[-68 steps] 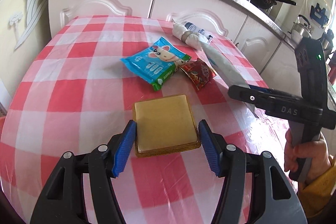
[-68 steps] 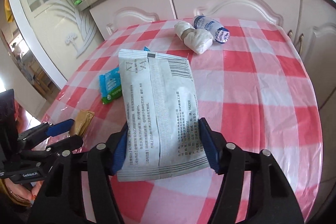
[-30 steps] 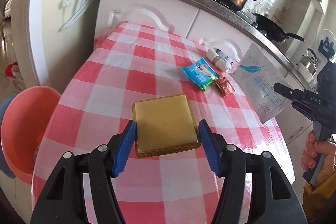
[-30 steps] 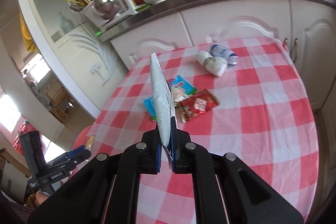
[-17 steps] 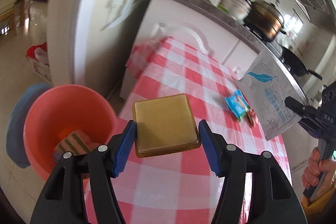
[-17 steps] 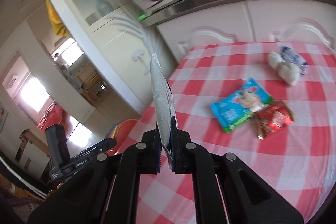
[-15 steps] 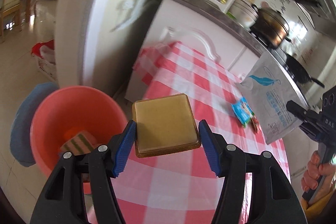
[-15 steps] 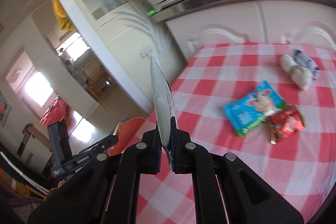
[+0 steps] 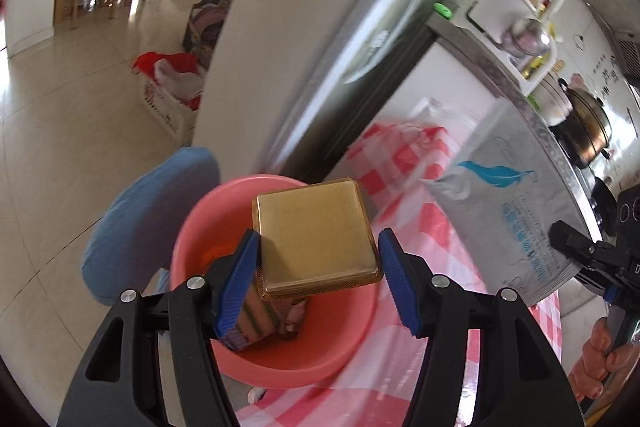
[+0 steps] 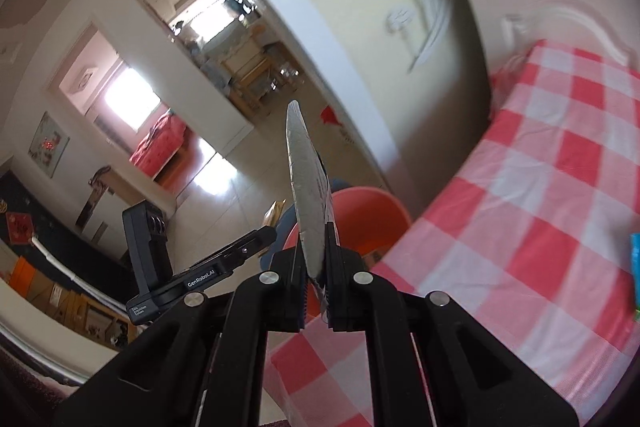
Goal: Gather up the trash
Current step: 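Carry the gold packet and paper packet with both tools over the orange bucket, then open both tools to drop the gold and paper packets into the bucket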
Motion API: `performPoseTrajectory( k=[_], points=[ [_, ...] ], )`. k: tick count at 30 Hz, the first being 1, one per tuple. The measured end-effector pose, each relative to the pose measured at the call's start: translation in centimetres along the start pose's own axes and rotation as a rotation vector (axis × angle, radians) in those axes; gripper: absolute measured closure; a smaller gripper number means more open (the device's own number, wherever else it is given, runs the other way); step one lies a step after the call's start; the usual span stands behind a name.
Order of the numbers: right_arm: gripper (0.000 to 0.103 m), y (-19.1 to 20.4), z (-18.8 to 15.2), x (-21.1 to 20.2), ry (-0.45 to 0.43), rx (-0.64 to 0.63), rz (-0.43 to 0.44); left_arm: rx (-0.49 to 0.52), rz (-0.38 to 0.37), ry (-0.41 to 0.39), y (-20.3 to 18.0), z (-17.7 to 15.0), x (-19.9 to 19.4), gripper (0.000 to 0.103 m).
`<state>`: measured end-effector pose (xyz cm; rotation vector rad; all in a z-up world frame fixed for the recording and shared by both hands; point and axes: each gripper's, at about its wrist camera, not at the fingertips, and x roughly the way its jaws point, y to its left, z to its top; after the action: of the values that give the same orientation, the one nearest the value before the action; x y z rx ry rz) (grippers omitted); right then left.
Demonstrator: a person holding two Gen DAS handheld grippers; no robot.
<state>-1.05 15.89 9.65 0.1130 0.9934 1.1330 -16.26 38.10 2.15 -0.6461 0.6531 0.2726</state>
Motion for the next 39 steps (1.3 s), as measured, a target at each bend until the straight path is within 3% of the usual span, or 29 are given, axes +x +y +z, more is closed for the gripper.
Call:
performPoseTrajectory(
  k=[12, 22, 23, 26, 27, 29, 33, 36, 39],
  points=[
    [0.095, 1.2, 0.3, 9.1, 0.153, -0.034, -0.043, -0.036, 0.006, 0.043, 2.4, -1.0, 2.0, 0.041],
    [0.090, 1.4, -0.2, 10.9, 0.187, -0.055, -0.106, -0.013, 0.028, 0.112, 2.5, -2.5, 4.1, 0.041],
    [0.086, 1.5, -0.4, 10.8, 0.181, -0.063, -0.114, -0.011, 0.027, 0.119, 2.6, -2.5, 4.3, 0.041],
    [0.056, 1.7, -0.7, 10.0, 0.150, -0.085, -0.147, -0.005, 0.038, 0.140, 2.7, -2.9, 4.8, 0.037],
    [0.052, 1.7, -0.8, 9.5, 0.134, -0.088, -0.152, -0.006, 0.042, 0.145, 2.7, -3.0, 4.9, 0.029],
    [0.048, 1.4, -1.1, 8.9, 0.110, -0.087, -0.164, -0.009, 0.048, 0.148, 2.8, -3.1, 4.8, 0.025],
    [0.031, 1.2, -2.0, 6.7, 0.055, -0.094, -0.207, 0.002, 0.059, 0.139, 2.8, -2.9, 4.0, 0.016],
    [0.021, 0.8, -3.0, 5.1, 0.036, -0.095, -0.253, 0.013, 0.077, 0.128, 2.7, -2.7, 3.3, 0.014],
    [0.020, 0.0, -4.4, 3.5, 0.022, -0.065, -0.270, 0.009, 0.086, 0.120, 2.6, -2.5, 2.7, 0.013]
  ],
)
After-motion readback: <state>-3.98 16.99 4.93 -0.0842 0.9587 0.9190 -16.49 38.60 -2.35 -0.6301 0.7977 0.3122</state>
